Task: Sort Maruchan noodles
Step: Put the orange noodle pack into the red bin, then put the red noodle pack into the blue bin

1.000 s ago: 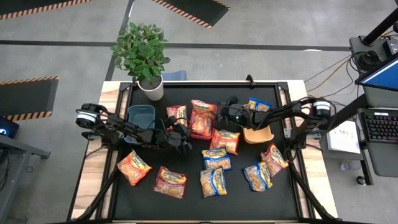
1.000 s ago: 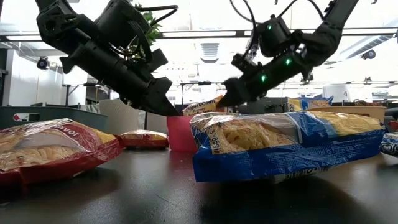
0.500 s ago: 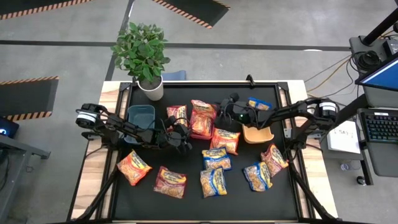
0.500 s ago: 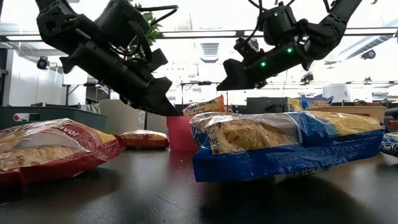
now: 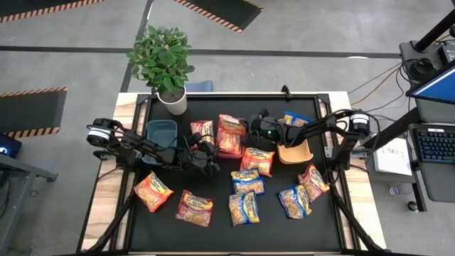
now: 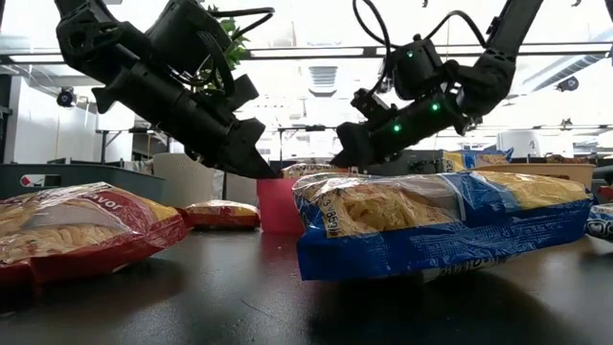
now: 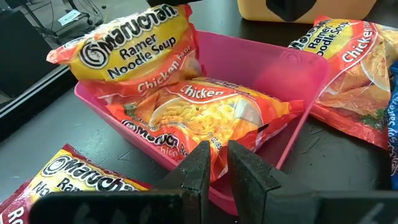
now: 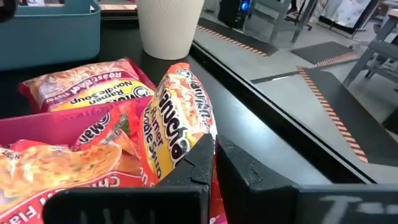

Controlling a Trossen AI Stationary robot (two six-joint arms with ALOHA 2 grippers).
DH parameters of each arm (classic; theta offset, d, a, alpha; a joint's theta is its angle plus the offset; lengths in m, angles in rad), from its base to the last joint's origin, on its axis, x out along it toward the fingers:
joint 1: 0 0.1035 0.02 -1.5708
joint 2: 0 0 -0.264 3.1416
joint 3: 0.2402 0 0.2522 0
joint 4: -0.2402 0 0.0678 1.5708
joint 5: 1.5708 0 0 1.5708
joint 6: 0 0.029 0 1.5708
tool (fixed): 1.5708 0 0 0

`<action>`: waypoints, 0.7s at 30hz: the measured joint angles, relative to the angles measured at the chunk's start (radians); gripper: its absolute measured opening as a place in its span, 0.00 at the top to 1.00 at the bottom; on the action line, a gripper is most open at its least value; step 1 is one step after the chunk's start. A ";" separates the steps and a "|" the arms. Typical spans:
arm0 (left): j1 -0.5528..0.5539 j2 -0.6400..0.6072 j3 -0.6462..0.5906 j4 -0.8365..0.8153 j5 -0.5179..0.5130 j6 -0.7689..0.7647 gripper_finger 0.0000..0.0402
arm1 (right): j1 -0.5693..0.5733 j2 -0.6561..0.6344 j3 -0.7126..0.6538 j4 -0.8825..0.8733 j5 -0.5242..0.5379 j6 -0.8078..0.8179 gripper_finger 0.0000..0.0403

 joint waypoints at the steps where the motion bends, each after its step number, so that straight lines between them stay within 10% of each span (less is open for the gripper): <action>1: -0.001 0.000 0.000 0.000 0.001 0.000 0.90 | 0.000 0.001 0.000 -0.006 0.000 0.000 0.98; 21: -0.049 -0.153 -0.002 -0.010 0.000 0.101 0.90 | 0.047 -0.332 0.002 -0.336 -0.020 0.031 0.98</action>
